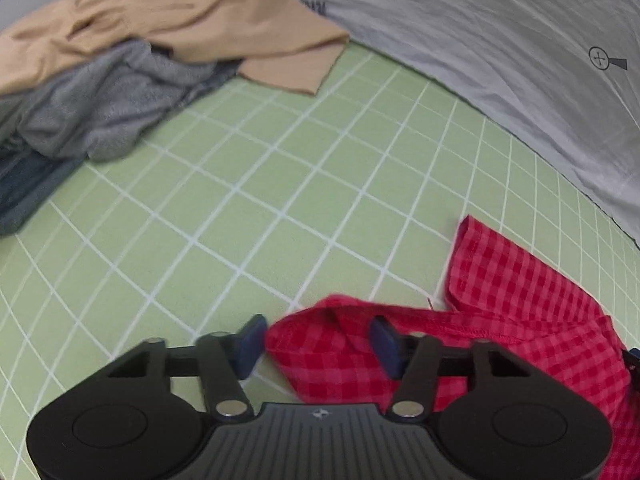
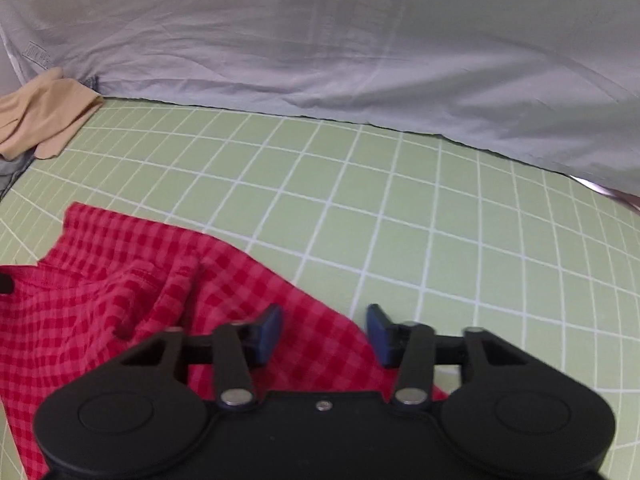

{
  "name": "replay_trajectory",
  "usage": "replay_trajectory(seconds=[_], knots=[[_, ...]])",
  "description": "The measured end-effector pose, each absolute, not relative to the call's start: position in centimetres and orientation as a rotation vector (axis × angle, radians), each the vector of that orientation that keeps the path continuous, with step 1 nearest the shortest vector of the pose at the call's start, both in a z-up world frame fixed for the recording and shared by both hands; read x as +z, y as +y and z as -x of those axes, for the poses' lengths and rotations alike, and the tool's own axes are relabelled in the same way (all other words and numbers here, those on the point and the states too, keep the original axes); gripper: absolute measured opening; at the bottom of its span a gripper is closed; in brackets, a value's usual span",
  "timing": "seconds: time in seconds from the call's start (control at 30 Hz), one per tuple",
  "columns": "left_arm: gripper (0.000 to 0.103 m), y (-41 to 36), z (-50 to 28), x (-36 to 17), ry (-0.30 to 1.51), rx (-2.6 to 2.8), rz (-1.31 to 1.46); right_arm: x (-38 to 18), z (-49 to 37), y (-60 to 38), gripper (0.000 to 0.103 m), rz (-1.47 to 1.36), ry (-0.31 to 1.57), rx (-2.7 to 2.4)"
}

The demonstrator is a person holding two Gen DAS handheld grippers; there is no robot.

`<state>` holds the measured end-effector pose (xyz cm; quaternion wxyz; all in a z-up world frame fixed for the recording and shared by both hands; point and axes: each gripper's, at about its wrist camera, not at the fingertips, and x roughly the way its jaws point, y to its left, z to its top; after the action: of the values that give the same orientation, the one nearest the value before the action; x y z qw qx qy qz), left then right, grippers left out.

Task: Fold clothes

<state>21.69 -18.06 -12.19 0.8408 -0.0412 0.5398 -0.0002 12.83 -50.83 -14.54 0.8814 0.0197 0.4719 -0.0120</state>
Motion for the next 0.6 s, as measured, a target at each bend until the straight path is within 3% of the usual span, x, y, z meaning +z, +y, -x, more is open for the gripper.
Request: replay_trajectory(seconds=[0.03,0.07,0.4,0.6], knots=[[0.023,-18.1,-21.6,-12.2,1.132,0.000,0.071,-14.4,-12.6,-50.8,0.006,-0.033,0.972,-0.025],[0.003,-18.1,-21.6,-12.1,1.129,0.000,0.065,-14.2,-12.3,-50.8,0.000,-0.025,0.960,-0.026],[0.002,-14.5,-17.1,-9.0,1.037,0.041,0.062,-7.2,-1.2,-54.4,0.000,0.027,0.731,-0.307],[0.002,-10.7,-11.9,-9.4,1.098,0.100,0.072,-9.1,9.7,-58.7,0.000,-0.042,0.855,-0.524]])
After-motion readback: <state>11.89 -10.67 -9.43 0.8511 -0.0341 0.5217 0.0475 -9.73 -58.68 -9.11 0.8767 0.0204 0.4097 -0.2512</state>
